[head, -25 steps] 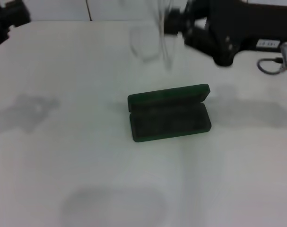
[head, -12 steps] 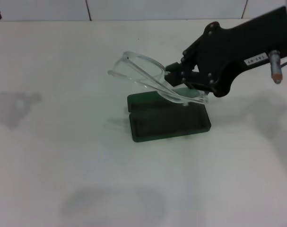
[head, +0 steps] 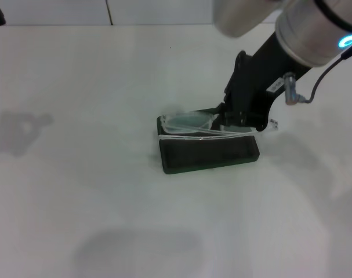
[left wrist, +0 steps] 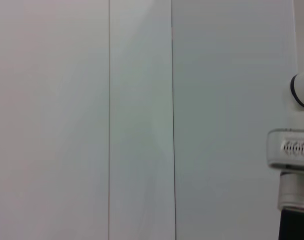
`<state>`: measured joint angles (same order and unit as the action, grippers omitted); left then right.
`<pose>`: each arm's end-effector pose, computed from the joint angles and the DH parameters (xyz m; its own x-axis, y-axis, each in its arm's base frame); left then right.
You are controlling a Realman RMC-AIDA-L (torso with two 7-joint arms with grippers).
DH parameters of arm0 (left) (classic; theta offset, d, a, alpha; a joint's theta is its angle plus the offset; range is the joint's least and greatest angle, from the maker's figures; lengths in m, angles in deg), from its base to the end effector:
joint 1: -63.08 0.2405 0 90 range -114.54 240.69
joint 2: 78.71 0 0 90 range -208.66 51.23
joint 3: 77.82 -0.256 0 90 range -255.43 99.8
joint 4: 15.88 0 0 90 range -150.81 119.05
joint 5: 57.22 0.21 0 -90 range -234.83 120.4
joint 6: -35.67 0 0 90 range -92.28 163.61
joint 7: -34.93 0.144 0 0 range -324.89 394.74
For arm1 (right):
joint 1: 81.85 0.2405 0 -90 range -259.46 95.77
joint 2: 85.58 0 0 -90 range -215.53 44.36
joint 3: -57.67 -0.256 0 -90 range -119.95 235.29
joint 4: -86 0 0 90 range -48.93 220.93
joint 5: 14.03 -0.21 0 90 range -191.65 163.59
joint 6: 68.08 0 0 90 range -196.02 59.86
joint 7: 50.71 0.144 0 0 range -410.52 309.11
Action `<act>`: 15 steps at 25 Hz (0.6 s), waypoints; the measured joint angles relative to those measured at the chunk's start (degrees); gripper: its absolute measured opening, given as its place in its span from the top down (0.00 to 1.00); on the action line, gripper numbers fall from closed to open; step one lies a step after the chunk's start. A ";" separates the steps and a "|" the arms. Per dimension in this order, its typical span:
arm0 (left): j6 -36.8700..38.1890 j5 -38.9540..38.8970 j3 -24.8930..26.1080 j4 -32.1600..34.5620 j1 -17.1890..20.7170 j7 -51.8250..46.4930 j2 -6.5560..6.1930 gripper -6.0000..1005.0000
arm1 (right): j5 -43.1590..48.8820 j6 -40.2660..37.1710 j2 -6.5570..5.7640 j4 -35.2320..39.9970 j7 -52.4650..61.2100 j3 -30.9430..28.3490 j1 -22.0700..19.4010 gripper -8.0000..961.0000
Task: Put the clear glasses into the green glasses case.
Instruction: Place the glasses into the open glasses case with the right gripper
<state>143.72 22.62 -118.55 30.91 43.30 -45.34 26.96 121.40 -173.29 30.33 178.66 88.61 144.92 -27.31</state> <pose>-0.2578 0.2963 0.1609 0.6543 -0.0418 0.7551 0.2980 -0.9034 -0.3083 0.0110 0.3276 0.0089 0.9329 0.0265 0.3591 0.0794 -0.9879 -0.1333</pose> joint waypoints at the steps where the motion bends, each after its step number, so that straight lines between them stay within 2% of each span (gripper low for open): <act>1: 0.00 0.01 0.02 -0.26 0.00 0.21 0.08 0.95 | 0.14 0.13 0.01 -0.54 -0.10 0.44 0.17 0.91; 5: -0.03 -0.13 0.04 -1.46 0.37 1.09 0.35 0.95 | -0.06 0.29 -0.07 -0.38 -1.01 -0.10 -0.84 0.91; 8: -0.05 -0.24 0.06 -1.69 0.84 1.27 0.73 0.95 | -2.23 -0.03 -0.17 3.17 -3.58 -3.77 -3.95 0.91; 10: -0.04 -0.32 0.16 -1.70 0.91 1.30 1.11 0.95 | -5.74 -0.14 -0.22 5.46 -5.89 -7.55 -6.67 0.91; 15: 1.17 -0.81 1.43 -1.50 0.88 1.10 1.31 0.95 | -20.46 -3.43 -0.57 5.55 -12.72 -24.70 -11.56 0.91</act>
<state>144.89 21.81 -117.13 29.41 44.17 -44.24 28.27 100.93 -176.72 29.76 184.21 75.89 120.22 -38.87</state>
